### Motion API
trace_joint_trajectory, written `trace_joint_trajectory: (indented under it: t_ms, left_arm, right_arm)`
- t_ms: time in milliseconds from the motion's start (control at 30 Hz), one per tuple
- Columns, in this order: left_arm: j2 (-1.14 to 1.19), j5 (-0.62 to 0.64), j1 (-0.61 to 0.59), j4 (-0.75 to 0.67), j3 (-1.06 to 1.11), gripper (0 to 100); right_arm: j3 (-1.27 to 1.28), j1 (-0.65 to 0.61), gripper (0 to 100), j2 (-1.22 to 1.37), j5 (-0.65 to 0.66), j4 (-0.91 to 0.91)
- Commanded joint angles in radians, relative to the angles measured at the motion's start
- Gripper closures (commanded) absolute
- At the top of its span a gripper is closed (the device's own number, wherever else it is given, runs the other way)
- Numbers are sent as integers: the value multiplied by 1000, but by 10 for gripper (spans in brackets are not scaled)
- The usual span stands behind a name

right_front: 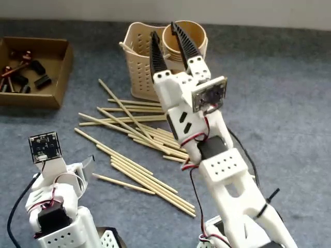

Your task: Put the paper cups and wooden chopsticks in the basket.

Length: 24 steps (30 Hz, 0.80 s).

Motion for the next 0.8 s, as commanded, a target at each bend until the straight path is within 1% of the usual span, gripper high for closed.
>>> trace_joint_trajectory:
  t_ms: [0, 133, 267, 333, 567, 667, 767]
  left_arm:
    - [-8, -5, -5, -5, -4, 668]
    - [-8, -5, -5, -5, -4, 668]
    - [-8, -5, -5, -5, -4, 668]
    - [-8, -5, -5, -5, -4, 668]
    - [-8, -5, -5, -5, -4, 668]
    - [-8, -5, -5, -5, -4, 671]
    - [-8, -5, -2, -25, -1, 704]
  right_arm:
    - [21, -12, 854, -134, 5, 136]
    - [104, -12, 872, -268, 5, 259]
    - [223, -12, 967, -418, 5, 340]
    - [294, -12, 996, -496, 5, 372]
    - [509, -1, 994, -748, 5, 476]
    - [565, 39, 994, -845, 5, 547]
    - [618, 85, 994, -929, 5, 631]
